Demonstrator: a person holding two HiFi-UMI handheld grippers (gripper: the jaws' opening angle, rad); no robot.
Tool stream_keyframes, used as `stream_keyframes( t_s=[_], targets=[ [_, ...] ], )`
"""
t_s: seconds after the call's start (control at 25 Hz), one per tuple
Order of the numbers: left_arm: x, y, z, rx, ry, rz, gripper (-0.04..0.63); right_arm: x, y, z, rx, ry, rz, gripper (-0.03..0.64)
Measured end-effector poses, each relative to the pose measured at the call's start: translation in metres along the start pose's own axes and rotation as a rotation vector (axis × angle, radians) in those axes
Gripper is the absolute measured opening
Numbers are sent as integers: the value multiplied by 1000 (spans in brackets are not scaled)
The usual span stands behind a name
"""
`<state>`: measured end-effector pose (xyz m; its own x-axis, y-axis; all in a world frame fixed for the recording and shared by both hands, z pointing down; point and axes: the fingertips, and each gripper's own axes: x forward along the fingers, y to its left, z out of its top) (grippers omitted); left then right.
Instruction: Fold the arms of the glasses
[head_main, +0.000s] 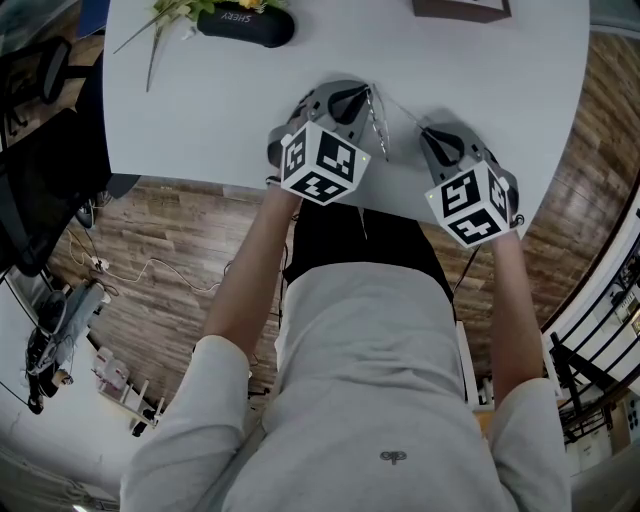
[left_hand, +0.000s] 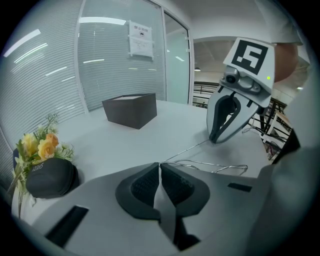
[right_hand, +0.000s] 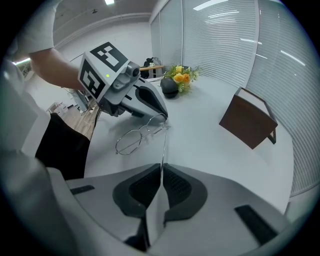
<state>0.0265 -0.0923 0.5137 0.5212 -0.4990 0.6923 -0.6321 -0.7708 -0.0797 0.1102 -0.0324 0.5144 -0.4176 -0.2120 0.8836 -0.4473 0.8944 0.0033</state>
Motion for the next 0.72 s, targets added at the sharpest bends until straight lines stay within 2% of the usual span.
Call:
stream_keyframes(
  t_s=[0.4,0.56,0.72],
  targets=[
    [0,2,0,-1,-1,7,29,2,31,8,12,-18,88,28],
    [-1,2,1,-4,-5,14,29,1,42,13,17,-38,115,8],
    [-1,0,1,-3,-7,14,29,2,46,14,25,-49,113,8]
  ],
)
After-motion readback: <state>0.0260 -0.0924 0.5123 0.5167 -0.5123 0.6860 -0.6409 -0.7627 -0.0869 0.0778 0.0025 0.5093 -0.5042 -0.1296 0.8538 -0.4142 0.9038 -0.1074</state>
